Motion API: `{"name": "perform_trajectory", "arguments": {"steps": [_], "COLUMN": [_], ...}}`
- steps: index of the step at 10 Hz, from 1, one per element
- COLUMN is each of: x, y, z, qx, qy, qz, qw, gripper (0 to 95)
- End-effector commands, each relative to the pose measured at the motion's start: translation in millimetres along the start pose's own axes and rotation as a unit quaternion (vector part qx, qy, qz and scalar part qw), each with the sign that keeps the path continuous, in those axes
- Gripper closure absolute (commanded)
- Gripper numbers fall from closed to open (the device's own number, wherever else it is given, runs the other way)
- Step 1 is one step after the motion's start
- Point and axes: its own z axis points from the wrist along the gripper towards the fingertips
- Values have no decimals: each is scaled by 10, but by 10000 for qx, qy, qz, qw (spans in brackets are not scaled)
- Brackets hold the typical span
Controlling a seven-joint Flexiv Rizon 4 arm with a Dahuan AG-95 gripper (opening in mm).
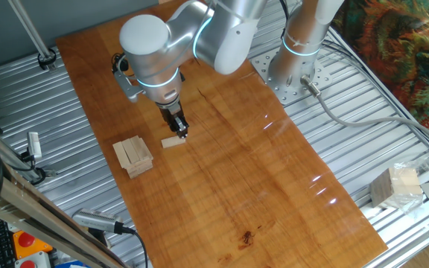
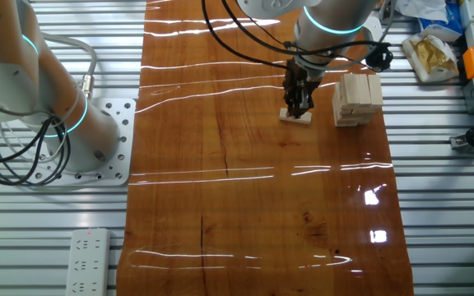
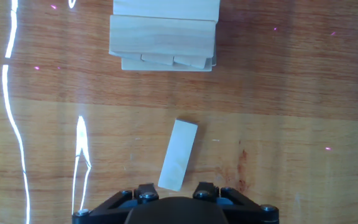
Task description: Play Jenga
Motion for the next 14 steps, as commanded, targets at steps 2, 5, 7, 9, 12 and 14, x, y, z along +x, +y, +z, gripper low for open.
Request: {"name": "perform_trajectory", "arguments": {"steps": [2,5,7,9,12,14], "x": [3,-32,-93,-154,-304,-421], "y": [-3,7,23,42,-32,-130], "z": [-52,-123,-168,-238,-379,-497], "qx": [-14,13,25,33,116,141], "qy": [1,-23,-80,-116,-229,-288], "qz": [168,282,360,405,396,378], "qw": [9999,9996,9993,9991,9989,9988], "gripper": [950,950,950,950,950,950]}}
